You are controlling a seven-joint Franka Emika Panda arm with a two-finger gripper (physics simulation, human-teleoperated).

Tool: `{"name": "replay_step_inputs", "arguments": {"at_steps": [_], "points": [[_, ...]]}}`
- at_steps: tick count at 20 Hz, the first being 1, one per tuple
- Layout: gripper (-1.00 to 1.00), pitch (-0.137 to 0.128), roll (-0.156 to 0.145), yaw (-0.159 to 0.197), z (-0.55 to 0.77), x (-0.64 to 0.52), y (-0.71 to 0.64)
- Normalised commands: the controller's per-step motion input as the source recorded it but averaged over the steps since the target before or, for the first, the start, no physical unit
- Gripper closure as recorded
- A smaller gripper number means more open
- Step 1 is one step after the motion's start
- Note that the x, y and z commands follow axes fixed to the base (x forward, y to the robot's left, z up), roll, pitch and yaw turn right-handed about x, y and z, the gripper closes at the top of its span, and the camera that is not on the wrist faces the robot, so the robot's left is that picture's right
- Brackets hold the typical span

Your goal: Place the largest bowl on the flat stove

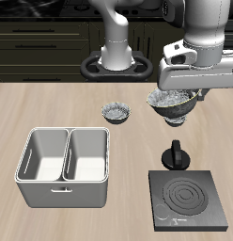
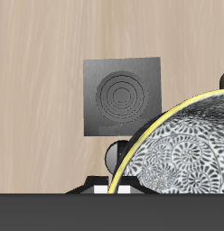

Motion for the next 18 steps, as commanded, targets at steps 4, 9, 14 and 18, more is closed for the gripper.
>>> {"name": "replay_step_inputs", "arguments": {"at_steps": [4,9,14,18], "points": [[1.0,0.017,0.0,-0.028,0.07,0.3,0.16],[1.0,0.03,0.013,0.015,0.03,0.36,0.17],[1.0,0.006,-0.001,0.041,0.08,0.42,0.21],[1.0,0.006,-0.026,0.009,0.07,0.37,0.1]]}}
